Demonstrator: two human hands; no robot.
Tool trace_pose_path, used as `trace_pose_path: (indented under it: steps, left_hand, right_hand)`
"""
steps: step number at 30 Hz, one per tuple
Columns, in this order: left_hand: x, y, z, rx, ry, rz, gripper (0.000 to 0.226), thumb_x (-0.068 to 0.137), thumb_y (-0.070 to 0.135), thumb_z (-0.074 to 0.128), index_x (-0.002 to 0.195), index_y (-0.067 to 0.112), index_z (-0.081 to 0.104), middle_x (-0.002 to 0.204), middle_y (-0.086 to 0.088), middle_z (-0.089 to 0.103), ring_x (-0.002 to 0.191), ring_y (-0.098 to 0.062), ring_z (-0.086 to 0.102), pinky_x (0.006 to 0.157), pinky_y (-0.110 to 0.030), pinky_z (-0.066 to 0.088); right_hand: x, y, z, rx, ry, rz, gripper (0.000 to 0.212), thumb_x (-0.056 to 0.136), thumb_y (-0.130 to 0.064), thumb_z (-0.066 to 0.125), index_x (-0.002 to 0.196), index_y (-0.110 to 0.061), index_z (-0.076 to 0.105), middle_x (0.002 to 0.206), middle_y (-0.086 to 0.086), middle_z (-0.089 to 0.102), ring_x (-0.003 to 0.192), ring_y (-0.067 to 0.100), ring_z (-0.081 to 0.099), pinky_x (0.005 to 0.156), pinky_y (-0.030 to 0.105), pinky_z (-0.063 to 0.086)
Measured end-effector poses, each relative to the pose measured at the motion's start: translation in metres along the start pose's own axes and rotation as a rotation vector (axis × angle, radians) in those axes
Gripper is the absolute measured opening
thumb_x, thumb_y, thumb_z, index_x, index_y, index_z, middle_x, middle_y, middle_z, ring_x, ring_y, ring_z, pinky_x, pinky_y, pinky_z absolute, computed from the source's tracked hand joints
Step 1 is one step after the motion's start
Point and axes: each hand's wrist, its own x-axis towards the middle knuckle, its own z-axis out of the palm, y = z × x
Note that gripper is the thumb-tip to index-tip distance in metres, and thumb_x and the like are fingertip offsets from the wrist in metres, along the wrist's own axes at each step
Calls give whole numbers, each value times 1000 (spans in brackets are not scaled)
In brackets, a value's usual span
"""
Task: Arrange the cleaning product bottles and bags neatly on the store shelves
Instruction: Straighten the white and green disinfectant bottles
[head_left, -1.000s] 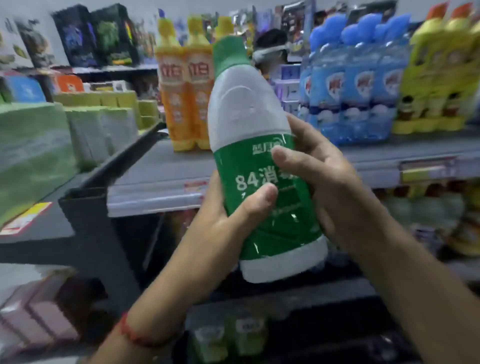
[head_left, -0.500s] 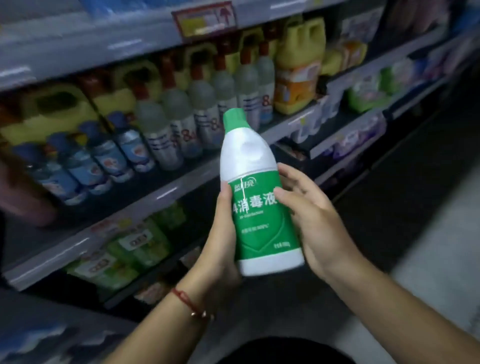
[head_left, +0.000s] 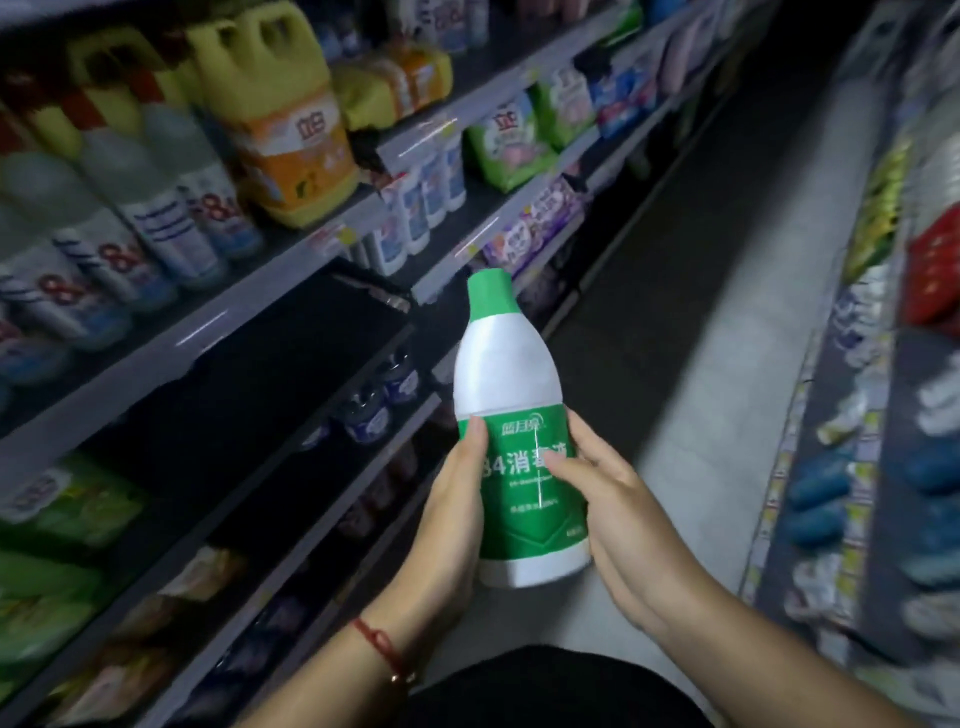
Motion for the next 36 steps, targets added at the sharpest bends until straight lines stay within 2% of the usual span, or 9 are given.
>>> trace_pose_path:
  steps: [4, 7, 10, 15, 21, 26, 30, 33, 36]
  left_hand:
    - [14, 1, 34, 68, -61, 9, 52, 99, 56, 46, 128, 19, 68, 125, -8, 72, 119, -27, 66, 110, -54, 44]
    - [24, 7, 54, 210, -161, 69, 34, 102, 40, 51, 127, 25, 68, 122, 0, 73, 117, -18, 68, 108, -47, 47]
    - [39, 16, 72, 411, -258, 185, 36, 95, 29, 60, 129, 40, 62, 117, 8, 73, 111, -9, 68, 99, -32, 51]
    - [78, 32, 94, 771, -296, 241, 79, 75, 70, 55, 145, 70, 18, 115, 16, 56, 108, 12, 53, 89, -15, 43]
    - [153, 71, 119, 955, -438, 332, 91, 72, 80, 47, 148, 67, 0, 108, 20, 45, 103, 6, 54, 92, -23, 49]
    - [229, 103, 141, 897, -550, 329, 90, 72, 75, 53, 149, 67, 7, 110, 15, 51, 108, 7, 55, 103, -22, 44]
    - [284, 118, 164, 641, -686, 256, 65, 88, 54, 67, 148, 43, 43, 123, 9, 65, 119, 1, 58, 104, -21, 45]
    - [316, 131, 189, 292, -741, -38, 49, 96, 50, 57, 135, 22, 60, 128, -2, 70, 123, -18, 64, 108, -37, 47]
    - [351, 138, 213, 88, -689, -290, 69, 98, 65, 32, 132, 15, 64, 128, -13, 70, 121, -27, 66, 105, -43, 49]
  right_hand:
    - [13, -17, -40, 55, 43, 21, 38, 101, -12, 47, 132, -25, 64, 127, 8, 71, 121, 27, 65, 112, 52, 42]
    - [25, -27, -58, 137, 98, 60, 36, 102, -33, 47, 129, -20, 67, 125, 12, 71, 120, 29, 66, 111, 54, 43]
    - [40, -38, -69, 211, 196, 145, 51, 100, -51, 46, 112, -13, 77, 111, 16, 75, 101, 28, 73, 91, 43, 57]
    - [76, -63, -85, 387, 260, 176, 50, 95, -54, 50, 73, -18, 77, 76, 8, 70, 68, 20, 68, 71, 33, 54]
    - [132, -112, -102, 487, 290, 187, 47, 82, -50, 52, 61, -14, 74, 64, 8, 67, 55, 19, 65, 56, 25, 54]
    - [181, -150, -120, 452, 357, 102, 52, 90, -51, 51, 73, -11, 81, 77, 14, 73, 67, 23, 72, 67, 35, 57]
    - [210, -174, -136, 295, 427, -50, 44, 102, -43, 45, 116, -14, 75, 110, 14, 75, 102, 27, 73, 92, 42, 54]
    - [218, -197, -142, 32, 462, -184, 28, 101, -20, 54, 126, -27, 67, 114, 0, 76, 109, 19, 72, 93, 35, 58]
    - [226, -215, -147, -248, 486, -248, 54, 94, -10, 65, 132, -48, 56, 118, -17, 72, 107, 1, 69, 93, 27, 56]
